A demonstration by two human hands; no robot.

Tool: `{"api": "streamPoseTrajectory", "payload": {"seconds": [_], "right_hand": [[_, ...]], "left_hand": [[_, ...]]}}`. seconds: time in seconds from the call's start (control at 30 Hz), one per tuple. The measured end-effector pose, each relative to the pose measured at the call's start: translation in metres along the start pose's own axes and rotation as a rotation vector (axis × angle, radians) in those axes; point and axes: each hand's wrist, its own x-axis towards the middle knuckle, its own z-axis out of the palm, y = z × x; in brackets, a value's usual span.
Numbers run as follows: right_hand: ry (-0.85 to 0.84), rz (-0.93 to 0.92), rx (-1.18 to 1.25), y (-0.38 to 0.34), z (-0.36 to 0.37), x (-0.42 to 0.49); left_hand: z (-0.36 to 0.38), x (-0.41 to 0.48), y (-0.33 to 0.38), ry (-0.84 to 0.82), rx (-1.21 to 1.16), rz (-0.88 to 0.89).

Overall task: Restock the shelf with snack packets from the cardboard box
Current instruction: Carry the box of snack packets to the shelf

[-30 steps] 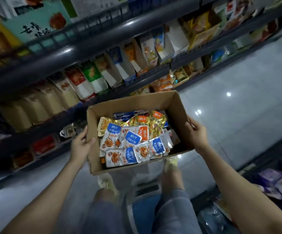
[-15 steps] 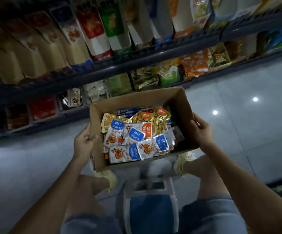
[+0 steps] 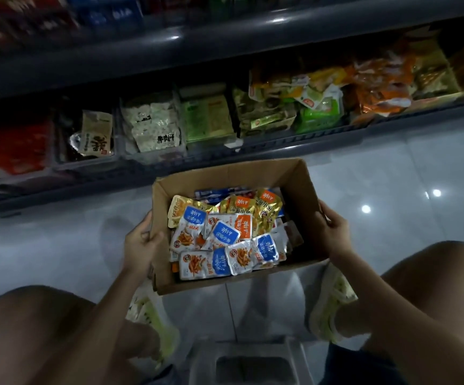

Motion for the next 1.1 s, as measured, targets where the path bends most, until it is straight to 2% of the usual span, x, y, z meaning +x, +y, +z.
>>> {"api": "streamPoseTrajectory", "payload": {"seconds": [0.27, 0.47, 0.57, 0.7, 0.87, 1.1], "right_hand": [[0.035, -0.1, -0.042, 0.035, 0.038, 0.027], [0.09, -0.133, -0.07, 0.011, 0.029, 0.008], [0.124, -0.138, -0.054, 0.0, 0.026, -0.006], [0.097, -0.191, -0.029, -0.002, 0.023, -0.02], [0.069, -0.179, -0.012, 0.011, 0.024, -0.021], [0.021, -0.075, -0.048, 0.022, 0.052, 0.011]], "left_hand": [[0.017, 0.031, -0.058, 0.043, -0.04, 0.005], [0.006, 0.006, -0.054, 0.123, -0.137, 0.019], [0.0, -0.008, -0.051, 0.108, -0.168, 0.042], [-0.007, -0.021, -0.051, 0.168, -0.151, 0.028], [-0.005, -0.016, -0.053, 0.182, -0.068, 0.046], [0.006, 0.023, -0.079, 0.175, -0.02, -0.021]]}}
